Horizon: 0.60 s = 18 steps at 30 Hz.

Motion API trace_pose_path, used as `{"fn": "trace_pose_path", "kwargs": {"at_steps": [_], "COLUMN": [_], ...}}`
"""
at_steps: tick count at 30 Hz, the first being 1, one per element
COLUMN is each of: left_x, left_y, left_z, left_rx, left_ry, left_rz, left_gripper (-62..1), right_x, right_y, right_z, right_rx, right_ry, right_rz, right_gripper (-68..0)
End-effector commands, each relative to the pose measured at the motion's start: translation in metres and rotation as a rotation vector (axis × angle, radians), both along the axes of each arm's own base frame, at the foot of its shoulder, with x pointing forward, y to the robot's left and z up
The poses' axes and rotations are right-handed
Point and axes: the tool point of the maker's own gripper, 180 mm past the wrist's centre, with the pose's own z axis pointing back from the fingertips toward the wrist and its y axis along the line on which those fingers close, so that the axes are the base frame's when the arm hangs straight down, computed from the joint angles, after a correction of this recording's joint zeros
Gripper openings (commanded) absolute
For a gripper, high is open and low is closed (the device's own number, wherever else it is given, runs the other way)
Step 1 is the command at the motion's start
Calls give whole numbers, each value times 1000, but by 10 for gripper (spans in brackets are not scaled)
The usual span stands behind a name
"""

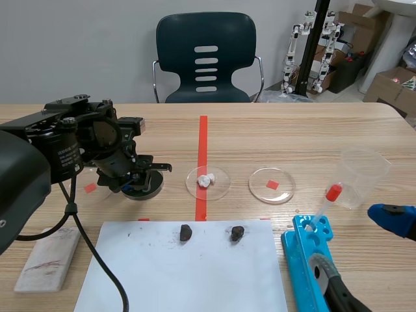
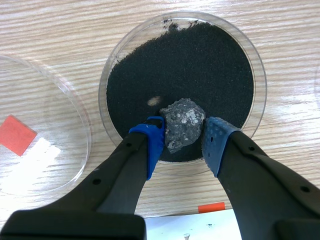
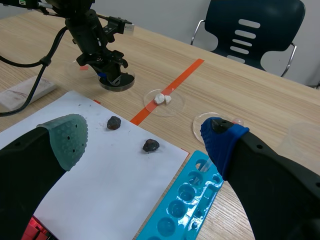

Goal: Lower the mineral onto the iron filings and hold still

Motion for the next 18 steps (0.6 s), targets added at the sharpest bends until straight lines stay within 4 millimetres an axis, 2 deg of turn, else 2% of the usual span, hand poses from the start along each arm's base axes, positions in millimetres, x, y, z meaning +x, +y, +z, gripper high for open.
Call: {"fn": "trace_pose_path", "kwargs": {"at_steps": [1,18], "left_x": [11,11], "left_y": [-2,-1], "left_z": [11,11], "left_rx": [-8,1], "left_ry": [-30,-31], "left_rz": [2,8], "left_gripper": [-556,-556], "right_x": [3,3], "right_y": [-1,-1], "right_z": [6,6], "right_rx": [9,9], "right_ry": [-25,-25], "right_rz": [-7,-7], "right_gripper": [-201,-201]}}
